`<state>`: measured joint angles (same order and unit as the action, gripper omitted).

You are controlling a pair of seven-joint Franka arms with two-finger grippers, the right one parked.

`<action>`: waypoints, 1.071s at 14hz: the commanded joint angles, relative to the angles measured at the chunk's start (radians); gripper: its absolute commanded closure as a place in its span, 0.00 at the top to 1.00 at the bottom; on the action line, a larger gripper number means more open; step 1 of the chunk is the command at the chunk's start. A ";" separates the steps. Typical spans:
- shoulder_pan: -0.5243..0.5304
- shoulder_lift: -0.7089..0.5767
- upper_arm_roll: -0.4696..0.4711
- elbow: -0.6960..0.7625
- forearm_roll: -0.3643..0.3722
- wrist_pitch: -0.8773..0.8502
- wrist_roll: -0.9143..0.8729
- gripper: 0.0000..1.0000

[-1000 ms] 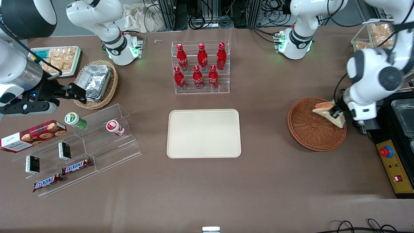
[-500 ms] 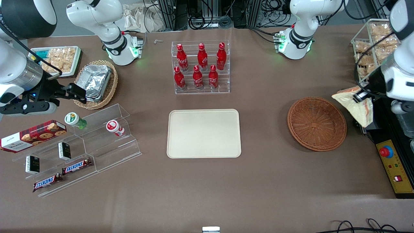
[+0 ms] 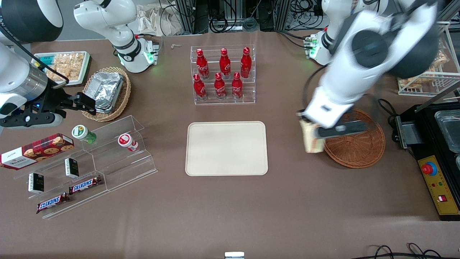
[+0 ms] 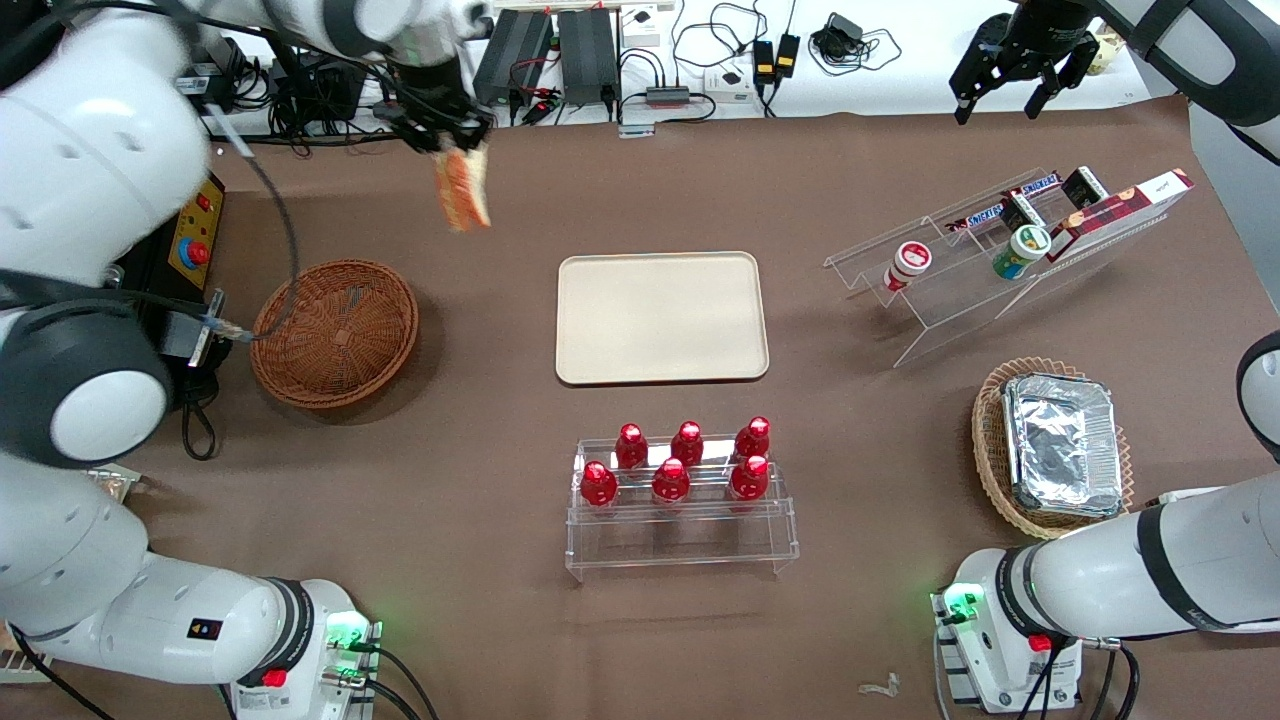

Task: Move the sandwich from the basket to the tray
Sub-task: 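Lift the sandwich and carry it with the left gripper over the tray, then lower the sandwich onto the cream tray and open the left gripper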

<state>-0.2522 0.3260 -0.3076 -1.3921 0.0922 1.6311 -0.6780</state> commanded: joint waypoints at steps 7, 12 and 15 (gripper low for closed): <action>-0.191 0.427 0.005 0.102 0.096 0.262 -0.181 0.00; -0.208 0.482 0.007 0.074 0.145 0.337 -0.212 0.00; -0.208 0.501 0.007 0.042 0.187 0.359 -0.209 0.00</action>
<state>-0.4537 0.8133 -0.3046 -1.3465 0.2435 1.9735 -0.8757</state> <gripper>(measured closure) 0.802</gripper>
